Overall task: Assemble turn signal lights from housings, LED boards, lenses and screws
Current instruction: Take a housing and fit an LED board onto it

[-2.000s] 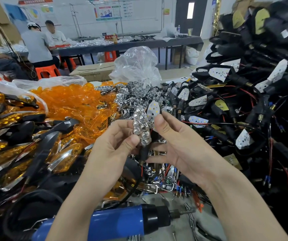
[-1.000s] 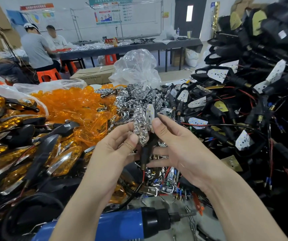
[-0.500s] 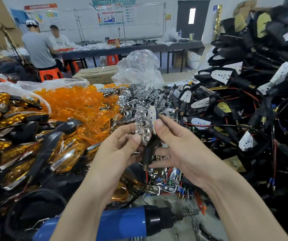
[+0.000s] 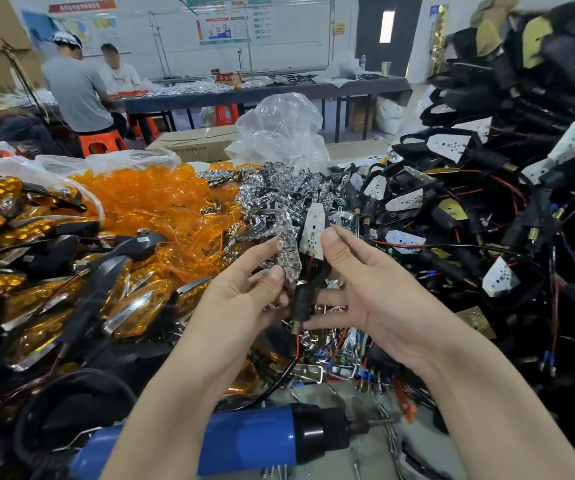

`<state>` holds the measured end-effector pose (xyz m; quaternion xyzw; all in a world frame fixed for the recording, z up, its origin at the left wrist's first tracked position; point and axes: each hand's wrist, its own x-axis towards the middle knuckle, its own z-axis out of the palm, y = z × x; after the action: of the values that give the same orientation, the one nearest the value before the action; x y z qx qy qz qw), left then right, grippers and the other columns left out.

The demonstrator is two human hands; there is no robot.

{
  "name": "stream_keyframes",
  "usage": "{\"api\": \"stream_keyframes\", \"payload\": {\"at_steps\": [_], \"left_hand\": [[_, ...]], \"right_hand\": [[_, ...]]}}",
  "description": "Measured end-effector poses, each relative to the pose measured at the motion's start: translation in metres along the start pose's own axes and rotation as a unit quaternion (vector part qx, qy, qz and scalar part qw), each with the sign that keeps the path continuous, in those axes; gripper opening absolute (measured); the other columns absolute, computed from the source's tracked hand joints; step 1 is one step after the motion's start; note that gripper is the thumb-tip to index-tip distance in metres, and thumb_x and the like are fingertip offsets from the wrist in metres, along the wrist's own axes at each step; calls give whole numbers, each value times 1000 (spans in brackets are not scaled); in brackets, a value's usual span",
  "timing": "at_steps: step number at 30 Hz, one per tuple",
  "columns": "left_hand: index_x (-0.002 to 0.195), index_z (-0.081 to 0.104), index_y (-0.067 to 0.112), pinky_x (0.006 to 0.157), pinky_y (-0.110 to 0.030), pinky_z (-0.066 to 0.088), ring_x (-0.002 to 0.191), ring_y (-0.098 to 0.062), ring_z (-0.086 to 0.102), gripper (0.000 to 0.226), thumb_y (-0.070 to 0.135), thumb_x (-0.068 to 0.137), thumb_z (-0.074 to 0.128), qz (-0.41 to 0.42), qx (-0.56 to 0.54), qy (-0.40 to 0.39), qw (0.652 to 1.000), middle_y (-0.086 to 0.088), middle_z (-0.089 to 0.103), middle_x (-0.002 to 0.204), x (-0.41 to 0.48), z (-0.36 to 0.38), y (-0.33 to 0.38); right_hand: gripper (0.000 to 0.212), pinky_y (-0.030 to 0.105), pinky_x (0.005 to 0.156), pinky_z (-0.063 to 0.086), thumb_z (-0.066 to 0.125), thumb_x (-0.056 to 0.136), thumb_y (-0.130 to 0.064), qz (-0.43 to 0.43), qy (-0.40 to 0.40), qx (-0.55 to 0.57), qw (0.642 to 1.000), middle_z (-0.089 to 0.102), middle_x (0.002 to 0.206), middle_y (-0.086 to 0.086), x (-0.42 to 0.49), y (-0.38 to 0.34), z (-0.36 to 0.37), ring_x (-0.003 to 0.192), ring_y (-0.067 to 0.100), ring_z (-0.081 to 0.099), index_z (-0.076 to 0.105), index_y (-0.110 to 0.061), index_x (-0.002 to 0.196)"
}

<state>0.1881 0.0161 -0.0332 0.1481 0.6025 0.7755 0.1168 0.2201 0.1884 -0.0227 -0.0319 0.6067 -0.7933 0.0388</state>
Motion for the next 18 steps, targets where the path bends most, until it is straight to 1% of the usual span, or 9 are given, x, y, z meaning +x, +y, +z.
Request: {"api": "stream_keyframes", "payload": {"at_steps": [3,5,8,10,12,13,15,18], "left_hand": [[105,69,45,75,-26,57,68,-7,59,32,27,79,66,15,9,9,1000,8,59,70,1,2,0],[106,68,47,75,-25,57,68,-7,59,31,26,83,65,24,19,14,999,8,59,71,1,3,1],[105,65,54,74,-21,56,70,-5,60,35,20,97,58,62,98,24,993,12,61,74,1,5,0],[110,62,52,74,-19,55,71,-3,60,36,18,100,54,86,141,27,986,13,61,77,1,6,1],[114,59,51,72,-17,53,71,-2,60,36,18,102,52,99,170,30,980,15,61,78,1,8,1],[114,57,52,72,-16,52,71,-1,60,36,19,102,51,107,184,31,977,16,60,78,0,8,1],[114,55,53,72,-16,51,71,1,59,37,18,102,50,127,209,33,969,16,61,81,-1,9,1],[114,53,54,70,-15,50,72,2,58,40,16,103,48,143,241,37,959,18,62,85,-2,11,1]], "right_hand": [[62,51,74,63,63,91,-51,1,5,19,1000,66,133,11,1,0,0,96,39,76,52,-21,144],[54,50,73,63,63,92,-50,-5,4,21,1000,67,132,11,1,0,0,96,39,76,57,-23,138],[41,54,77,62,64,93,-50,-16,4,13,1000,71,126,8,1,2,0,96,40,76,65,-29,128],[35,51,75,63,65,92,-51,-25,4,11,1000,73,122,6,2,2,0,95,40,76,68,-34,123],[33,46,71,63,67,91,-52,-36,3,12,999,74,120,4,2,1,1,94,39,76,70,-36,120],[32,46,71,63,67,91,-52,-41,2,12,999,75,118,4,1,1,1,95,39,76,70,-37,119],[31,49,73,63,66,93,-52,-46,-6,14,999,76,117,4,2,1,1,95,39,76,70,-37,120],[29,53,75,62,64,96,-51,-43,-15,19,999,74,122,5,2,2,1,96,40,76,70,-35,119]]}}
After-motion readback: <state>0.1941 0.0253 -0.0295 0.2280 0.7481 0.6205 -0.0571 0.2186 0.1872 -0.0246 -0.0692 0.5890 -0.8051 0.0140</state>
